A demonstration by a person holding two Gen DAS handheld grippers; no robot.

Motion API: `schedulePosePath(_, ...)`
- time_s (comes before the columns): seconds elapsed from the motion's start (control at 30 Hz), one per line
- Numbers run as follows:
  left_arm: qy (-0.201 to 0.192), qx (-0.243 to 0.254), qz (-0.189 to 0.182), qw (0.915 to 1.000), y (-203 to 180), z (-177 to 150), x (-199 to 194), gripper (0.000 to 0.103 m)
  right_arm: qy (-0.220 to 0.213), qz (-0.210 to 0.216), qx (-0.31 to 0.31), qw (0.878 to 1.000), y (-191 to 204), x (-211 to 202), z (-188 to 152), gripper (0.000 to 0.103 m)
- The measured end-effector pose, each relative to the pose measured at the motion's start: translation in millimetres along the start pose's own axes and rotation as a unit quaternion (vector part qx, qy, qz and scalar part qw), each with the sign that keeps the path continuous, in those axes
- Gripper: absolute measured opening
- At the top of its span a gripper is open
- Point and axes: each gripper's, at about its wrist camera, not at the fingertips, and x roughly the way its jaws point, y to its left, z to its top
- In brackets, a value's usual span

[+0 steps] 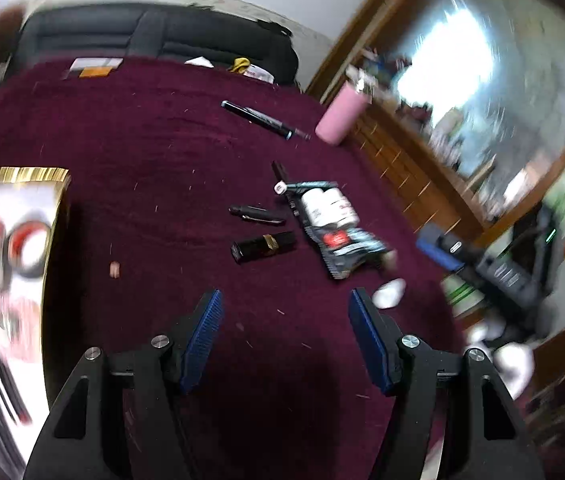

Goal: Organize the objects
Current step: 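Grasp the black lipstick tube with the left tool while the right tool grasps a small black item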

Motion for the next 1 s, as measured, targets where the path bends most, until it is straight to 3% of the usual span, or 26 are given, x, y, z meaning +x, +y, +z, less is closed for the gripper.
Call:
schedulePosePath(0.13,0.013,0.115,0.074,0.9905,-20,9,41,0.058,0.0,0.006,0.019,1.0,-19,11,1,0.043)
schedulePosePath(0.33,0.051,0.219,0.102,0.969,-30,21,97,0.058,-0.021,0.014,0.03,0.999,-32,8,5,0.043)
schedulePosePath(0.47,0.076,0.259,0.119,0.9556,-37,24,129,0.058,-0.018,0.019,0.041,0.999,-40,14,7,0.043)
schedulePosePath(0.53,0.075,0.268,0.121,0.9528,-42,24,136,0.058,-0.012,0.02,0.048,0.999,-44,17,7,0.043)
schedulePosePath(0.6,0.079,0.257,0.109,0.9569,-46,27,142,0.055,-0.011,0.019,0.05,0.998,-46,19,7,0.043)
schedulePosePath(0.67,0.085,0.238,0.086,0.9638,-47,27,141,0.032,-0.008,0.018,0.051,0.999,-46,20,7,0.043)
schedulePosePath(0.7,0.089,0.23,0.075,0.9663,-47,26,140,0.015,-0.006,0.017,0.051,0.999,-45,20,7,0.043)
schedulePosePath(1.0,0.071,0.135,0.033,0.9877,-36,4,92,0.013,0.013,0.017,0.036,0.999,-39,13,14,0.043)
